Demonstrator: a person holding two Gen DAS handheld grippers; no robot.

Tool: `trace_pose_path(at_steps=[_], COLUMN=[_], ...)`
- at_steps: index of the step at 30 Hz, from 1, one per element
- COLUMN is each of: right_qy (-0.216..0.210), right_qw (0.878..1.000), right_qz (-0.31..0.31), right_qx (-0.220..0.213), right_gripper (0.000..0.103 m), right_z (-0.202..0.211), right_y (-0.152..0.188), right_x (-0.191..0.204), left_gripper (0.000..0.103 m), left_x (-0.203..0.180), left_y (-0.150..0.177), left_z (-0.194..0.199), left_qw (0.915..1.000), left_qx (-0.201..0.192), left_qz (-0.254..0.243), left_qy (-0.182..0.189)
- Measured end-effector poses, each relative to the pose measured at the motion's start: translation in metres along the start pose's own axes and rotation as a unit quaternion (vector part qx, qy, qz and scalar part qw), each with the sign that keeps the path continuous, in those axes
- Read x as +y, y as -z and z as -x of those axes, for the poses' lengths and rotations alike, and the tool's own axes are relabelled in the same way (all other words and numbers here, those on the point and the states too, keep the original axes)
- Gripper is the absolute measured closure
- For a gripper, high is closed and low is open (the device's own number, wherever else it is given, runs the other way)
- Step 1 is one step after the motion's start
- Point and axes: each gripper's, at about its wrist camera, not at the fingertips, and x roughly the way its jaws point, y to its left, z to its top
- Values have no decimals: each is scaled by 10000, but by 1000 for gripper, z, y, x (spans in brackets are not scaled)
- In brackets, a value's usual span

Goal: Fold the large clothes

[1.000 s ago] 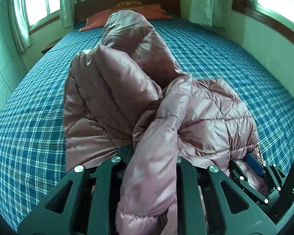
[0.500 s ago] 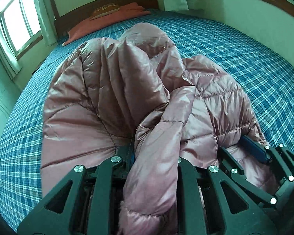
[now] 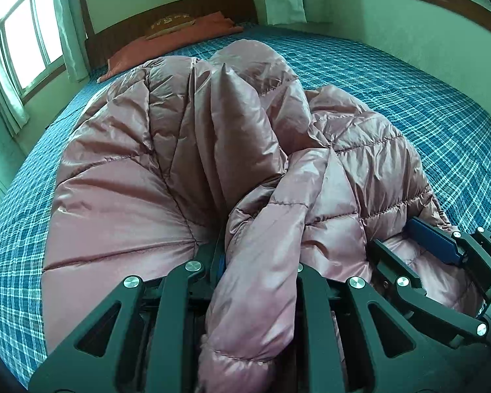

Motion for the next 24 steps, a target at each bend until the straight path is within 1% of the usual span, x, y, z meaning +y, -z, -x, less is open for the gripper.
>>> trace_pose_path(at_steps=[3,6,7,8,9,10,11,15,18,21,22,24], right_qy=[-124,-232,-249,-264,-265,-256,-247,-206,-166,-152,-143,-129], right_qw=[9999,9995,9995,9994,9995,9995,9996,9997,9997,9996,9996,9996], right_qz=[-108,-208,-217,-210,-192,-178,-163,-140,-119,-161,-184,-222], right_qx=[6,17,16,19,24,27,34,85,124,162,171,142], right_gripper=[63,63,63,63,63,62,62,60,60,59,59,59], right_z=[1,3,3,3,3,4,4,6,8,14,16,23], right_y=[0,0,-1,-1,-1,0,0,0,-1,-3,-4,-6], right_x=[-4,-8,-10,-10,-10,-10,-10,-11,-10,-11,-12,-14], left_gripper=[87,83,78,71,67,58,54,53,52,48,47,44], left_x=[3,9,12,12,13,13,12,17,29,51,62,79], left_y=[0,0,1,1,1,1,1,7,16,32,38,46], left_z=[2,11,16,20,24,27,34,64,93,123,133,144], left_qw=[9999,9996,9992,9987,9983,9979,9970,9941,9883,9803,9771,9724], left_qx=[-3,-35,-61,-75,-96,-109,-130,-262,-399,-578,-646,-746], left_qz=[83,187,254,297,331,359,406,594,833,1157,1301,1566], left_qy=[93,221,317,402,468,532,640,865,1213,1494,1558,1560])
